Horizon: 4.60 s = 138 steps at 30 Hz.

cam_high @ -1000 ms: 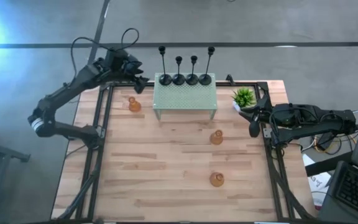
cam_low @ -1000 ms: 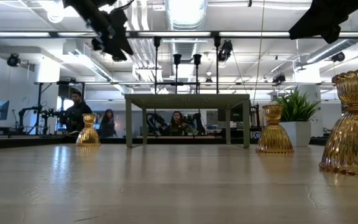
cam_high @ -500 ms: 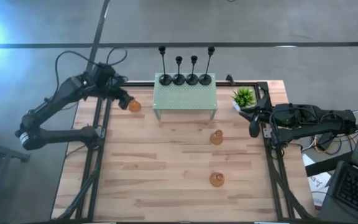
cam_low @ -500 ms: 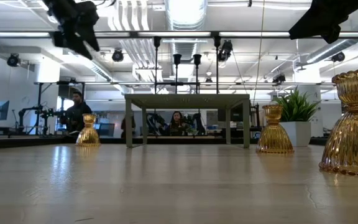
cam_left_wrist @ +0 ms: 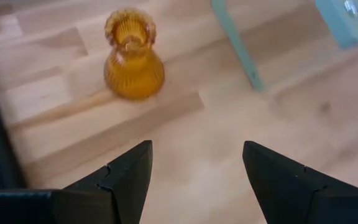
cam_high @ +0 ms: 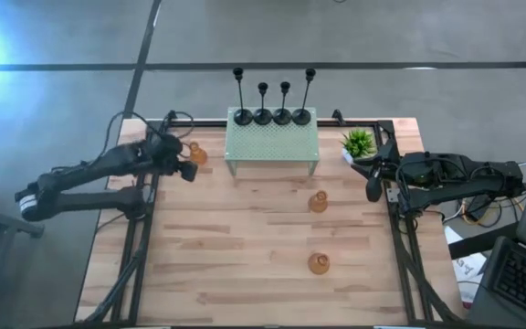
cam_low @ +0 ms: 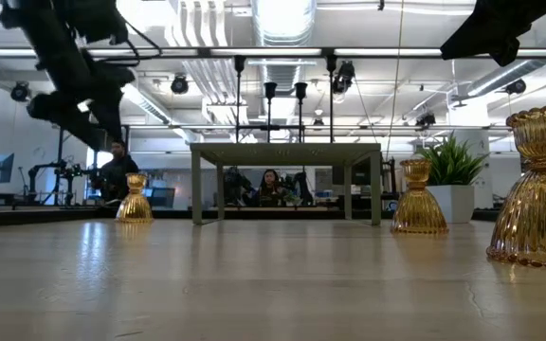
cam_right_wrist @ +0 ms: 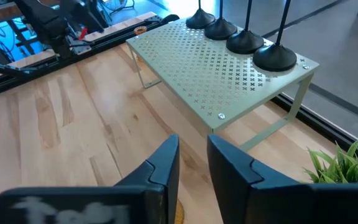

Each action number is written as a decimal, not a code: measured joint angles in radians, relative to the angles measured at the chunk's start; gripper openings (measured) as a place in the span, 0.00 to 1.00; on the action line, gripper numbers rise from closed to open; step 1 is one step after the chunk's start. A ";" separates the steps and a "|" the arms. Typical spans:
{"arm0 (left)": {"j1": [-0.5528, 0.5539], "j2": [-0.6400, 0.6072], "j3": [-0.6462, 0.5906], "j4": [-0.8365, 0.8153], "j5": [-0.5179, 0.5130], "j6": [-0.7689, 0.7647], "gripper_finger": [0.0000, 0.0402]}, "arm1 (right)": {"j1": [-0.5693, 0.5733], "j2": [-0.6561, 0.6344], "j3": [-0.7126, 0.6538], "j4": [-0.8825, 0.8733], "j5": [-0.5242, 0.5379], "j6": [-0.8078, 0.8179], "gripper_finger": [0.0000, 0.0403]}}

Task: Pick & Place candle stick holders
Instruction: Put the top orange candle holder on the shelf in front of the black candle holder

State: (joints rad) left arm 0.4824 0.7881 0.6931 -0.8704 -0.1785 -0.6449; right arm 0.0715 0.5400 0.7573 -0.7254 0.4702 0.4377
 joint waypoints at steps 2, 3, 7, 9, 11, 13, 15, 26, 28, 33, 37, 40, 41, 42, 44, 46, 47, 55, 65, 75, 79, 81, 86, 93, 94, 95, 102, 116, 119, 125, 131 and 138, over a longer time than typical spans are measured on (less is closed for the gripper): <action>-0.037 -0.002 -0.066 0.113 -0.069 -0.034 0.63 | 0.000 0.000 0.000 0.000 0.000 0.000 0.20; -0.059 -0.001 -0.101 0.171 -0.104 -0.042 0.63 | 0.000 0.000 0.000 0.000 0.000 0.000 0.21; -0.147 0.014 -0.232 0.336 -0.255 -0.106 0.62 | 0.000 0.000 0.000 0.000 0.000 0.000 0.22; -0.196 0.020 -0.290 0.391 -0.360 -0.128 0.60 | 0.000 0.000 0.000 0.000 0.000 0.000 0.23; -0.240 0.021 -0.339 0.456 -0.483 -0.129 0.57 | 0.000 0.000 0.000 0.000 0.000 0.000 0.23; -0.273 0.021 -0.385 0.529 -0.577 -0.131 0.55 | 0.000 0.000 0.000 0.000 0.000 0.000 0.23; -0.293 0.021 -0.426 0.616 -0.608 -0.108 0.53 | 0.000 0.000 0.000 0.000 0.000 0.000 0.23; -0.302 0.030 -0.634 1.063 -0.684 0.077 0.51 | 0.000 0.000 0.000 0.000 0.000 0.000 0.17; -0.301 0.030 -0.663 1.135 -0.690 0.112 0.51 | 0.000 0.000 0.000 0.000 0.000 0.000 0.17; -0.289 0.034 -0.684 1.181 -0.695 0.150 0.51 | 0.000 0.000 0.000 0.000 0.000 0.000 0.18; -0.256 0.047 -0.684 1.188 -0.710 0.176 0.51 | 0.000 0.000 0.000 0.000 0.000 0.000 0.20; -0.222 0.065 -0.685 1.203 -0.700 0.160 0.51 | 0.000 0.000 0.000 0.000 0.000 0.000 0.21; -0.208 0.070 -0.685 1.216 -0.686 0.151 0.51 | 0.000 0.000 0.000 0.000 0.000 0.000 0.21; -0.192 0.077 -0.685 1.222 -0.665 0.144 0.52 | 0.000 0.000 0.000 0.000 0.000 0.000 0.22; -0.161 0.095 -0.685 1.228 -0.612 0.129 0.54 | 0.000 0.000 0.000 0.000 0.000 0.000 0.22; -0.136 0.116 -0.685 1.250 -0.578 0.131 0.57 | 0.000 0.000 0.000 0.000 0.000 0.000 0.23; -0.126 0.127 -0.685 1.266 -0.571 0.134 0.58 | 0.000 0.000 0.000 0.000 0.000 0.000 0.23; -0.095 0.229 -0.660 1.391 -0.569 0.271 0.72 | 0.000 0.000 0.000 0.000 0.000 0.000 0.19; -0.040 0.423 -0.589 1.493 -0.571 0.356 0.73 | 0.000 0.000 0.000 0.000 0.000 0.000 0.18; 0.022 0.628 -0.528 1.595 -0.571 0.297 0.68 | 0.000 0.000 0.000 0.000 0.000 0.000 0.22; 0.027 0.690 -0.498 1.604 -0.572 0.276 0.57 | 0.000 0.000 0.000 0.000 0.000 0.000 0.23; 0.027 0.711 -0.479 1.612 -0.576 0.277 0.50 | 0.000 0.000 0.000 0.000 0.000 0.000 0.22; 0.027 0.737 -0.440 1.622 -0.607 0.285 0.31 | 0.000 0.000 0.000 0.000 0.000 0.000 0.20; 0.028 0.702 -0.427 1.587 -0.629 0.366 0.31 | 0.000 0.000 0.000 0.000 0.000 0.000 0.17; 0.028 0.692 -0.430 1.585 -0.624 0.367 0.31 | 0.000 0.000 0.000 0.000 0.000 0.000 0.17; 0.028 0.678 -0.432 1.580 -0.621 0.367 0.31 | 0.000 0.000 0.000 0.000 0.000 0.000 0.17; 0.028 0.519 -0.432 1.495 -0.600 0.372 0.31 | 0.000 0.000 0.000 0.000 0.000 0.000 0.20; 0.027 0.037 -0.375 1.157 -0.131 0.438 0.31 | 0.000 0.000 0.000 0.000 0.000 0.000 0.21; 0.025 -0.025 -0.316 1.081 -0.021 0.437 0.31 | 0.000 0.000 0.000 0.000 0.000 0.000 0.20; -0.010 -0.045 -0.145 0.914 0.157 0.483 0.31 | 0.000 0.000 0.000 0.000 0.000 0.000 0.17; -0.059 0.007 0.027 0.740 0.231 0.564 0.31 | 0.000 0.000 0.000 0.000 0.000 0.000 0.18; -0.072 0.162 0.150 0.695 0.267 0.562 0.31 | 0.000 0.000 0.000 0.000 0.000 0.000 0.21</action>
State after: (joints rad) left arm 0.4101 0.9497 0.8433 -0.1759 0.0883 -0.0832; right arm 0.0719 0.5403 0.7574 -0.7254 0.4702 0.4376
